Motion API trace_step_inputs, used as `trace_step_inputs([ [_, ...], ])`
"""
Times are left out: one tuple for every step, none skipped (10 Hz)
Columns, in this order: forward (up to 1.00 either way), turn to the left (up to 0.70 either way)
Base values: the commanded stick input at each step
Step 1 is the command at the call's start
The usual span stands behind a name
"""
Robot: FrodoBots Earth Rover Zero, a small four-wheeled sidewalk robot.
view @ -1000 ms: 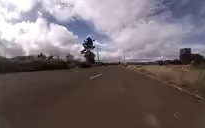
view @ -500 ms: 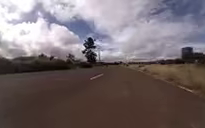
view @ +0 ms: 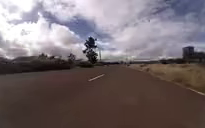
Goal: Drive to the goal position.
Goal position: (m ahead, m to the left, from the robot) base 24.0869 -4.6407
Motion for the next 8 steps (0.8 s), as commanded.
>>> trace_step_inputs([
  [0.7,0.0],
  [0.7,0.0],
  [0.7,-0.03],
  [0.7,-0.05],
  [0.7,-0.07],
  [0.7,-0.35],
  [0.7,-0.35],
  [0.7,-0.35],
])
